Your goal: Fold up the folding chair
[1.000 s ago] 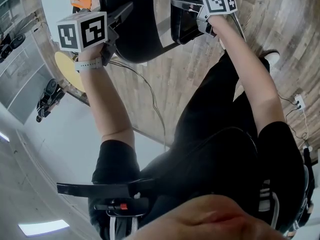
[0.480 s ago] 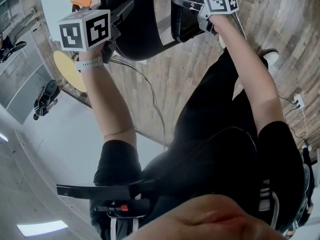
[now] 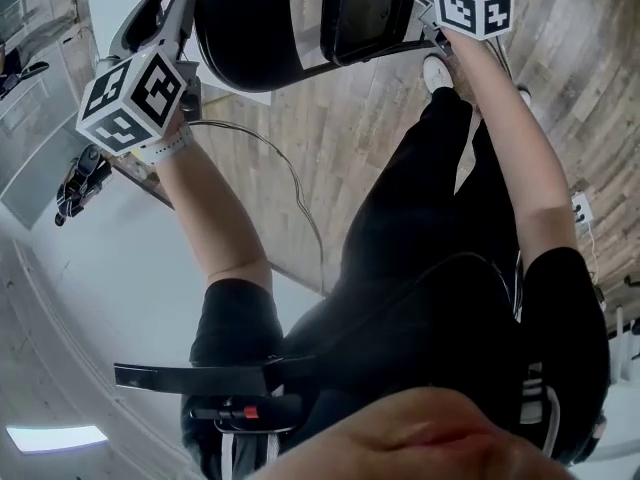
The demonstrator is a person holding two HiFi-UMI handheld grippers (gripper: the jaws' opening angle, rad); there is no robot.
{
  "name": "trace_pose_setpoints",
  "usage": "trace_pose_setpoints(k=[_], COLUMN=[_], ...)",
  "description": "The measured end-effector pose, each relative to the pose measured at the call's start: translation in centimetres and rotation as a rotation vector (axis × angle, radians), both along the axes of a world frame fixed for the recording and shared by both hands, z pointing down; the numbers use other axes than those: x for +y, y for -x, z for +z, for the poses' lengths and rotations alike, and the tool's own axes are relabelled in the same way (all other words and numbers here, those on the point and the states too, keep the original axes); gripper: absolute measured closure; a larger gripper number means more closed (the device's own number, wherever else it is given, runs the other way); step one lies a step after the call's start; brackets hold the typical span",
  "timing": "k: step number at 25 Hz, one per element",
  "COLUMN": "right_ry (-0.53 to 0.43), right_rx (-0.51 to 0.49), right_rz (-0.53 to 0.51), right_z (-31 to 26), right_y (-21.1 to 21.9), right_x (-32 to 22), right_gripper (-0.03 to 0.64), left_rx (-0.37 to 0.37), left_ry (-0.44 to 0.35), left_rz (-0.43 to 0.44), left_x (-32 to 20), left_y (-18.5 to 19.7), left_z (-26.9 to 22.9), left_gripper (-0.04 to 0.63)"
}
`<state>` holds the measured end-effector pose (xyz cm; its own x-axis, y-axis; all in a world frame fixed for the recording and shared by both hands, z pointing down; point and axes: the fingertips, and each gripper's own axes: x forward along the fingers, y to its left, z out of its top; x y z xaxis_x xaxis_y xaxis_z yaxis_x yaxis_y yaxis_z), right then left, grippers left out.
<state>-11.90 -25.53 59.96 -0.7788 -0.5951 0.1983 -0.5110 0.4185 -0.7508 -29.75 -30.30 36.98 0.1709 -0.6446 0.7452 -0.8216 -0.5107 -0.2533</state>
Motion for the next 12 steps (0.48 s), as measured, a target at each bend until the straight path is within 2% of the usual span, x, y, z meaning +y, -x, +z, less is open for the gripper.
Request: trace_pose_setpoints(k=[2, 5, 9, 12], right_ry=[-0.118, -0.305, -0.525, -0.614], right_rx=[0.052, 0.130, 0.193, 0.197], right_rz=[-0.006, -0.036, -0.084, -0.152], right_z=[-3.7, -9.4, -17.3, -22.0], right_y=[-1.6, -3.6, -7.0, -8.7], right_x=[0.7, 3.2, 8.5, 13.3], right_gripper=[0.499, 0.499, 0.499, 0.499], left_rx=[0.030, 0.118, 0.347, 0.475], left_ry=[-0.116, -0.228, -0.296, -0.316], left_rz=[0.029, 0.093, 0.107, 0.120], left_x=[1.6, 5.8, 13.1, 18.4], left_y=[-1.5, -5.6, -12.2, -15.9], left_z=[-2.1, -3.6, -5.2, -5.6], left_gripper=[0.423, 0.424, 0.425, 0.425])
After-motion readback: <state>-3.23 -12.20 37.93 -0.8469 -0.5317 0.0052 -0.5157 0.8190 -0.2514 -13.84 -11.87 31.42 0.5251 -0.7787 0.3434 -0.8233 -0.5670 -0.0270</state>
